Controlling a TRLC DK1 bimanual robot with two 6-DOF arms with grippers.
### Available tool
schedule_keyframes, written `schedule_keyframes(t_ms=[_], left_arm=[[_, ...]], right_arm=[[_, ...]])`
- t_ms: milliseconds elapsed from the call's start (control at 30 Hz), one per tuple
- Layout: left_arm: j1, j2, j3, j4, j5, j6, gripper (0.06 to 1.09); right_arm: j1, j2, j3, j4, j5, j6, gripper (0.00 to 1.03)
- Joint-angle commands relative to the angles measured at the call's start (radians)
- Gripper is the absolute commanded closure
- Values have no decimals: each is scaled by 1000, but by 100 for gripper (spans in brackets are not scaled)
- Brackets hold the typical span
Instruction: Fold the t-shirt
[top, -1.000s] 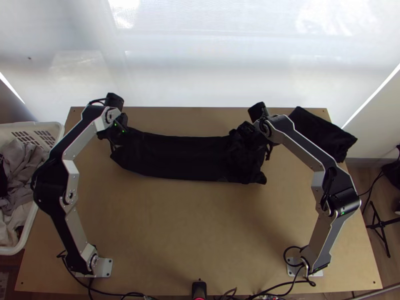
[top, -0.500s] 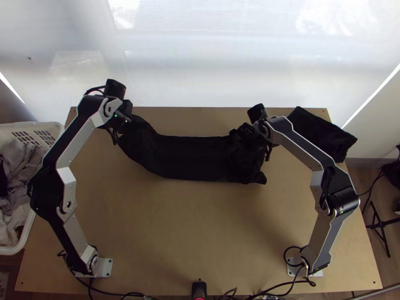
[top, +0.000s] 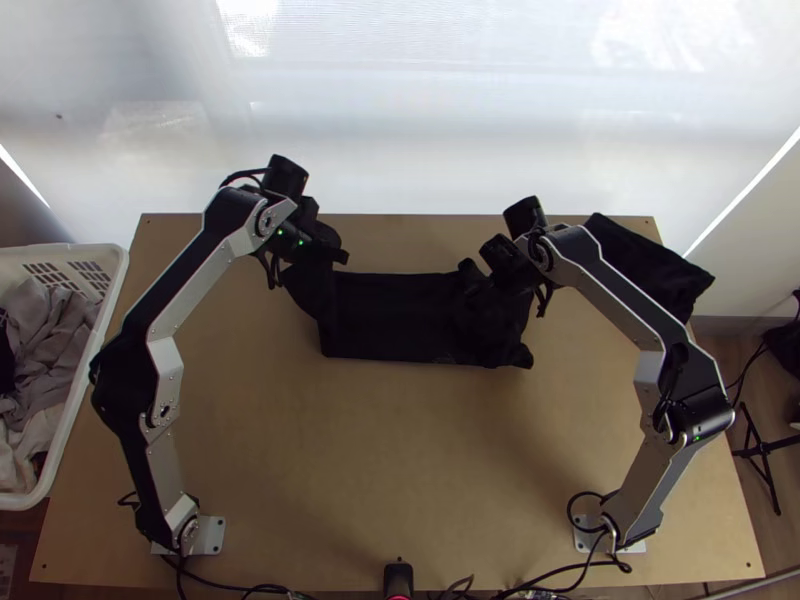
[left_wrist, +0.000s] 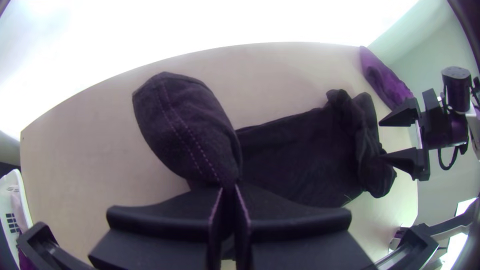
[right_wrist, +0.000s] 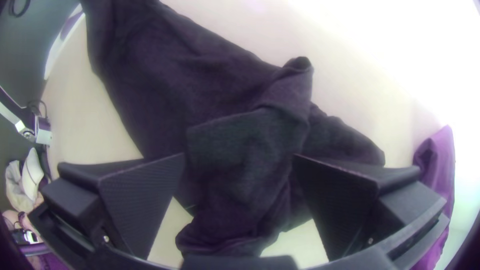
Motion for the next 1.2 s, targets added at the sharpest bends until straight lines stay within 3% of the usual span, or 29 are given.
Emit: schedule_keyframes(t_ms=[0, 300, 633, 1167], left_arm=[[-70, 52, 104, 2, 2, -18, 105], [-167, 78, 209, 33, 27, -40, 105], [-277, 130, 232, 221, 68, -92, 105], [-403, 265, 268, 459, 189, -194, 105]], right_arm=[[-39, -79, 55, -62, -4, 10, 4], [-162, -208, 23, -110, -6, 12, 4], [-361, -387, -107, -96, -6, 20, 4], [-415, -503, -175, -96, -4, 44, 4]])
